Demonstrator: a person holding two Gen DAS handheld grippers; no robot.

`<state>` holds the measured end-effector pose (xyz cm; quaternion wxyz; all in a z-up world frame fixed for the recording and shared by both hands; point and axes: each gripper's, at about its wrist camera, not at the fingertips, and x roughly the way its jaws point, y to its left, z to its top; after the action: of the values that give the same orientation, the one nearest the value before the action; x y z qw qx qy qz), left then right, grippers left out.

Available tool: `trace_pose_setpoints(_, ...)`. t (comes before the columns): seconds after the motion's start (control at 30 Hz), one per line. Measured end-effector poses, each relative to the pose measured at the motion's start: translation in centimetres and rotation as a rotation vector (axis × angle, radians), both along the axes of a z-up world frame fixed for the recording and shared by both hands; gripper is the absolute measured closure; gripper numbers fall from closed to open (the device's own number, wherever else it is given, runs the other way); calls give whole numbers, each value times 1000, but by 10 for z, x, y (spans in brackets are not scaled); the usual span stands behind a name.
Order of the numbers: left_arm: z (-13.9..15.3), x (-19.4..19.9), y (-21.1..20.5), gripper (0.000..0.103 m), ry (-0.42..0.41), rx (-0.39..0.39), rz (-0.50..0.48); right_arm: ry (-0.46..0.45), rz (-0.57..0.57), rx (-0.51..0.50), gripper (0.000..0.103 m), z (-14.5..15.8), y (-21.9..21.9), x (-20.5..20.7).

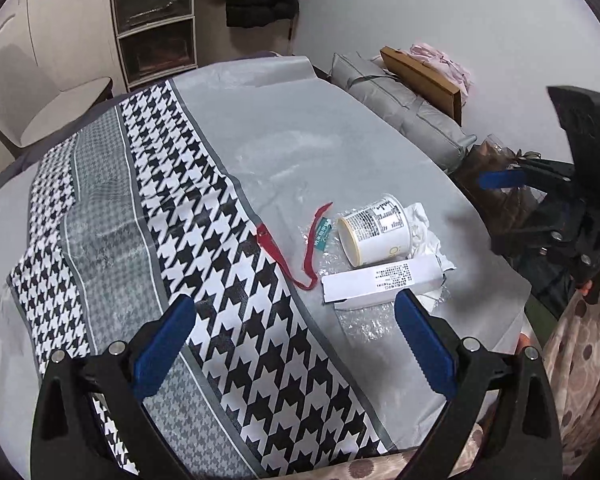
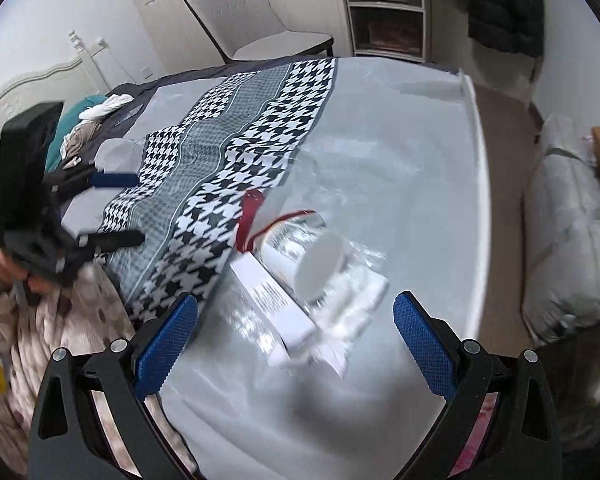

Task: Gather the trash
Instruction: 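Move both tools back over the bed toward the white cup and carton, then grasp the white cup with the right tool while the left tool grasps the red strip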

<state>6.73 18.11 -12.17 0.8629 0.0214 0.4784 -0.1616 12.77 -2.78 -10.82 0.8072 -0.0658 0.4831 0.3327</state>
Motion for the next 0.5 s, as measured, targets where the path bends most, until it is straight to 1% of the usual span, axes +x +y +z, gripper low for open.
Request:
trace_pose_setpoints(0.1, -11, 2, -1, 5, 28, -13, -14, 34, 8, 17, 8, -14, 14, 17)
trace_pose_setpoints(0.17, -14, 4, -3, 5, 35, -18, -22, 59, 19, 21, 12, -23, 20, 26)
trace_pose_setpoints(0.27, -20, 9, -6, 5, 52, -23, -33, 107, 30, -1, 19, -41, 31, 38)
trace_pose_setpoints(0.33, -25, 14, -6, 5, 73, -28, -33, 137, 35, -2, 29, -52, 37, 41)
trace_pose_setpoints(0.4, -30, 20, -4, 5, 97, -37, -22, 154, 36, 7, 32, -58, 40, 43)
trace_pose_setpoints(0.47, -34, 25, -2, 5, 113, -42, -5, 152, 44, 26, 35, -61, 43, 43)
trace_pose_setpoints(0.5, -37, 29, -1, 5, 128, -44, 10, 154, 44, 29, 38, -61, 43, 43)
